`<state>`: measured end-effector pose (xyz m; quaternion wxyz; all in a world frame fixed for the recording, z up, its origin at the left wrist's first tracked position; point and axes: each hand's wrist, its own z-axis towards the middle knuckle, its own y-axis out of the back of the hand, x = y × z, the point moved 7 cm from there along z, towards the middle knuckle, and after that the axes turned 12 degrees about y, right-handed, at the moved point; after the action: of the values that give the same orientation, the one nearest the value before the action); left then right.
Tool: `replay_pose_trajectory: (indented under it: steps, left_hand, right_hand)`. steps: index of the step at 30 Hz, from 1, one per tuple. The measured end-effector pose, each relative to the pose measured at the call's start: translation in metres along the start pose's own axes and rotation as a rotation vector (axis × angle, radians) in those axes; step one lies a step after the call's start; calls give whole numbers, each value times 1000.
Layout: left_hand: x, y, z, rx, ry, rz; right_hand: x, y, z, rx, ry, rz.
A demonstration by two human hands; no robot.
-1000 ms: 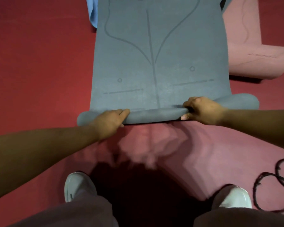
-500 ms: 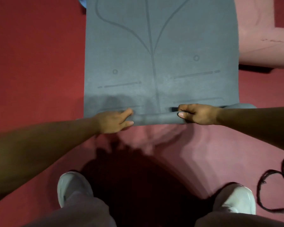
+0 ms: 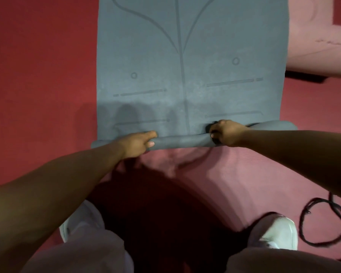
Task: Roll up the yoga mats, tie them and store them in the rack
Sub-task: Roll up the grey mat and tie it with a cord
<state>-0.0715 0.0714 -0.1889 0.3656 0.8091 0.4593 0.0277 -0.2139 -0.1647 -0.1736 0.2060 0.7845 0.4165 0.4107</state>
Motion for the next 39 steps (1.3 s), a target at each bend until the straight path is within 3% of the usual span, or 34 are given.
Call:
replay_pose_trajectory:
  steps: [7,12,18,21,23,27,33,35,39]
  left_hand:
    - [1,11,8,-174,69,-87]
    - [-10,24,0,-305,-36,-80]
    - [-34,20,-20,-558,-201,434]
    - [-24,11,-22,-486,-197,617]
    - [-17,13,-19,-420,-149,684]
    - [-23,22,-17,-407,-137,579]
    - [-21,35,-15,-420,-66,412]
    - [-19,38,-12,-392,-27,379]
    - [-20,38,-9,-387,37,338]
  right_hand:
    - [-10,0,-6,-48,-37,219]
    - [-10,7,-2,-120,-41,132]
    - [-5,9,7,-160,-82,-75]
    - [6,14,2,-214,-65,-423]
    - [14,12,0,-172,-45,-455]
    - [31,5,-13,-176,58,-558]
    - [12,-22,-44,-150,183,-528]
    - [13,-10,-40,-215,199,-519]
    - [14,12,-23,-194,123,-413]
